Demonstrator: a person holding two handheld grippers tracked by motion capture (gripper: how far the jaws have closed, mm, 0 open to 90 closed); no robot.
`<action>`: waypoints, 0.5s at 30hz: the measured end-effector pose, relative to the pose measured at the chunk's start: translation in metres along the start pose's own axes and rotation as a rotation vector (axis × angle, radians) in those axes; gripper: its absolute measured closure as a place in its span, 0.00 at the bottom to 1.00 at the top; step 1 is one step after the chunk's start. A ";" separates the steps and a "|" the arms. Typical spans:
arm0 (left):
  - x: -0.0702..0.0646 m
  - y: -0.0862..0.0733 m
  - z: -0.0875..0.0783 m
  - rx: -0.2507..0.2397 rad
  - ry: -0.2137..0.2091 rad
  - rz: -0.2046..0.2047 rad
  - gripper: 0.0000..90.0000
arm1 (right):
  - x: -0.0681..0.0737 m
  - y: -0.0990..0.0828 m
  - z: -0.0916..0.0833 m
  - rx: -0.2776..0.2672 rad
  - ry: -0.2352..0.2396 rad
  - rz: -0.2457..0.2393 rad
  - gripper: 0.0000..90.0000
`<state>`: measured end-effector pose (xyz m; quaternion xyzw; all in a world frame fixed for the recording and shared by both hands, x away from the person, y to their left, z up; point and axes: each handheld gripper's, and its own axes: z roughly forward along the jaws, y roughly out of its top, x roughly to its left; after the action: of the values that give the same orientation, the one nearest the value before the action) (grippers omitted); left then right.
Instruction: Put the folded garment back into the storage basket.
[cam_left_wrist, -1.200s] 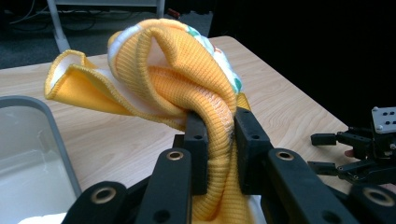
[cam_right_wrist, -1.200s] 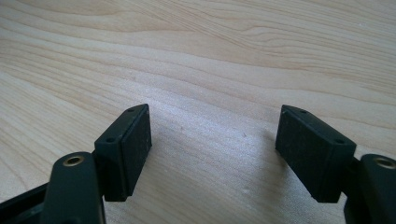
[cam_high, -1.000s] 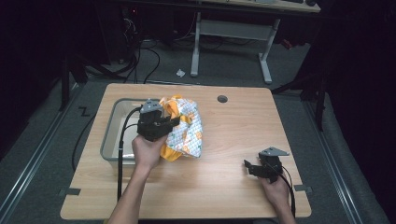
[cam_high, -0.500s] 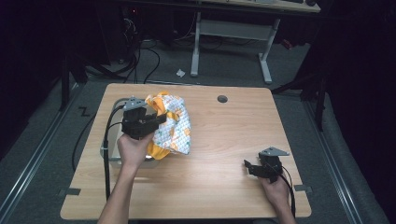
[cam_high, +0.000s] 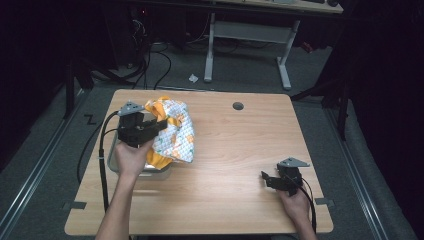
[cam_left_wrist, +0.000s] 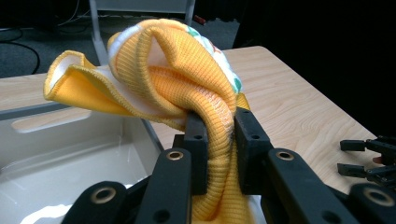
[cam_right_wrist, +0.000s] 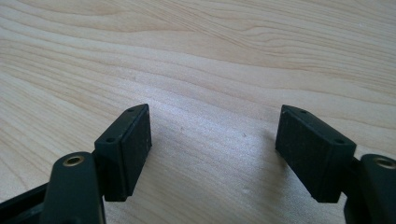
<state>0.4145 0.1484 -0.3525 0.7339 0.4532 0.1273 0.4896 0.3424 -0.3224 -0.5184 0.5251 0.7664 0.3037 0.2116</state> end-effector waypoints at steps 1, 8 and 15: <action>0.001 0.000 -0.001 -0.002 0.002 0.000 0.86 | 0.000 0.000 0.000 0.000 0.000 -0.001 0.30; 0.012 -0.004 -0.003 0.001 0.019 -0.011 0.86 | 0.000 0.000 0.000 0.000 0.000 0.000 0.30; 0.021 -0.006 -0.006 0.008 0.035 -0.015 0.86 | 0.000 0.000 0.000 -0.001 0.000 -0.001 0.30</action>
<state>0.4191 0.1690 -0.3603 0.7301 0.4676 0.1349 0.4797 0.3425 -0.3225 -0.5184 0.5245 0.7666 0.3038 0.2119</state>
